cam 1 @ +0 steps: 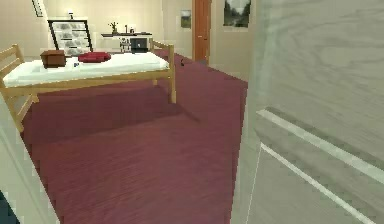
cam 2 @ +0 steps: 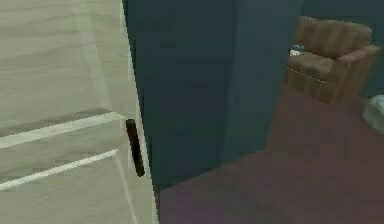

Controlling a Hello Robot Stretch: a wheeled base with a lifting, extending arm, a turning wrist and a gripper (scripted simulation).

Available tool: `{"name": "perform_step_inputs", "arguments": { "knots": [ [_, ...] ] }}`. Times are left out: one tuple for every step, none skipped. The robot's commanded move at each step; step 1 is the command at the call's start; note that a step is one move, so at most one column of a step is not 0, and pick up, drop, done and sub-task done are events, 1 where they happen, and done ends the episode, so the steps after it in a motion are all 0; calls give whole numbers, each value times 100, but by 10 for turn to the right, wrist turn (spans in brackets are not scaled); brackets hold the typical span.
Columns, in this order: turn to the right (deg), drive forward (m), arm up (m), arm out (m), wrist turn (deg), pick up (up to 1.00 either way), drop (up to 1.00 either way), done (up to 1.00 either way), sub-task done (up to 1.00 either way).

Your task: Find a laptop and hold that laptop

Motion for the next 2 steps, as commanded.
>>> {"name": "perform_step_inputs", "arguments": {
  "knots": [
    [-270, 0, 0, 0, 0, 0, 0, 0, 0],
    [0, 45, 0, 0, 0, 0, 0, 0, 0]
  ]
}}
